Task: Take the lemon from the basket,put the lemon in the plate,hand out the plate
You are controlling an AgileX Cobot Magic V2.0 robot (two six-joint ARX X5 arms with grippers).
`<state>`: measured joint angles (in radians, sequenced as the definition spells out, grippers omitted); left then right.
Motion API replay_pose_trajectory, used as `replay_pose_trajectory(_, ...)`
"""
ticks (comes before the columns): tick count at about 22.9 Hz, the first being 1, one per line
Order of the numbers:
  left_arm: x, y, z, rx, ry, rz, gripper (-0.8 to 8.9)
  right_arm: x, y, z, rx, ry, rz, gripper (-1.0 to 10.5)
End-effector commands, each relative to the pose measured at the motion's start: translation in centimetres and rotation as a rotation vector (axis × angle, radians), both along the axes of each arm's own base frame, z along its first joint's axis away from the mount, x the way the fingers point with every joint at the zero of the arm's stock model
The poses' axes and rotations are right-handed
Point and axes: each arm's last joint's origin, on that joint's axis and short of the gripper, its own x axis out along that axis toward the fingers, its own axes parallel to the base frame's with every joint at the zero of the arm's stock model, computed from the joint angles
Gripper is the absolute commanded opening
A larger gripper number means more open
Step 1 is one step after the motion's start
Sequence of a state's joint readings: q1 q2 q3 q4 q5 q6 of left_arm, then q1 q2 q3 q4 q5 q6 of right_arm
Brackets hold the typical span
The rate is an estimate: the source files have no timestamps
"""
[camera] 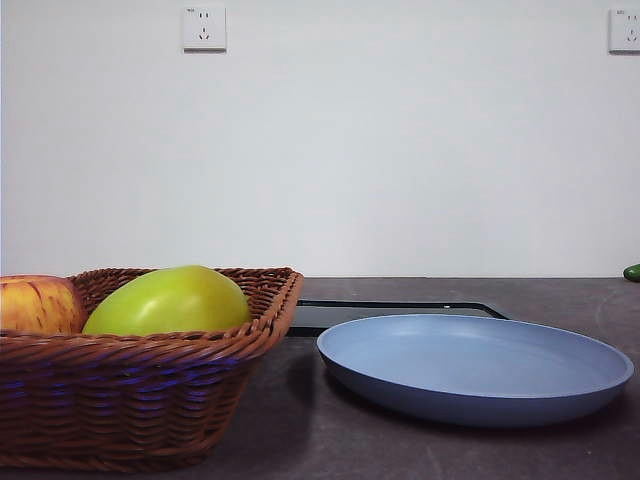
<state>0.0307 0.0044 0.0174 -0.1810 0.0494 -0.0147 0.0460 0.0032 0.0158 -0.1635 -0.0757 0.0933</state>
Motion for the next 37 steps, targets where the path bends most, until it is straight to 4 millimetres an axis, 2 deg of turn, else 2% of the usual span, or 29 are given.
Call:
replay_pose_trajectory(1, 0.0, -0.2, -0.3, -0.131, 0.006, -0.043, 0.08, 0.0, 0.0, -0.2, 0.208, 0.022, -0.033, 0.0)
replay_pose_trajectory(7, -0.1, -1.0, 0.0, -0.443, 0.054, -0.287, 0.08, 0.1, 0.0, 0.0, 0.423, 0.029, -0.061, 0.0)
replay_pose_trajectory(12, -0.2, -1.4, 0.4, -0.461, 0.043, -0.449, 0.08, 0.1, 0.1, 0.2, 0.494, 0.034, -0.031, 0.0)
replay_pose_trajectory(17, -0.3, -1.4, 0.8, -0.541, 0.057, -0.446, 0.06, -0.1, 0.5, 0.4, 0.519, 0.075, 0.092, 0.0)
replay_pose_trajectory(21, -0.6, -1.3, 1.9, -0.555, 0.067, -0.390, 0.07, -0.6, 0.5, 1.3, 0.548, 0.134, 0.099, 0.0)
replay_pose_trajectory(27, -1.4, -1.2, 5.1, -0.517, 0.035, -0.340, 0.07, -2.0, 0.5, 4.7, 0.514, 0.133, 0.102, 0.0)
replay_pose_trajectory(32, -1.5, -1.2, 8.5, -0.486, 0.020, -0.345, 0.07, -3.2, 0.3, 8.7, 0.431, 0.048, 0.086, 0.0)
replay_pose_trajectory(37, -0.8, -1.2, 11.6, -0.417, 0.039, -0.359, 0.07, -3.6, 0.1, 12.8, 0.340, -0.024, 0.062, 0.0)
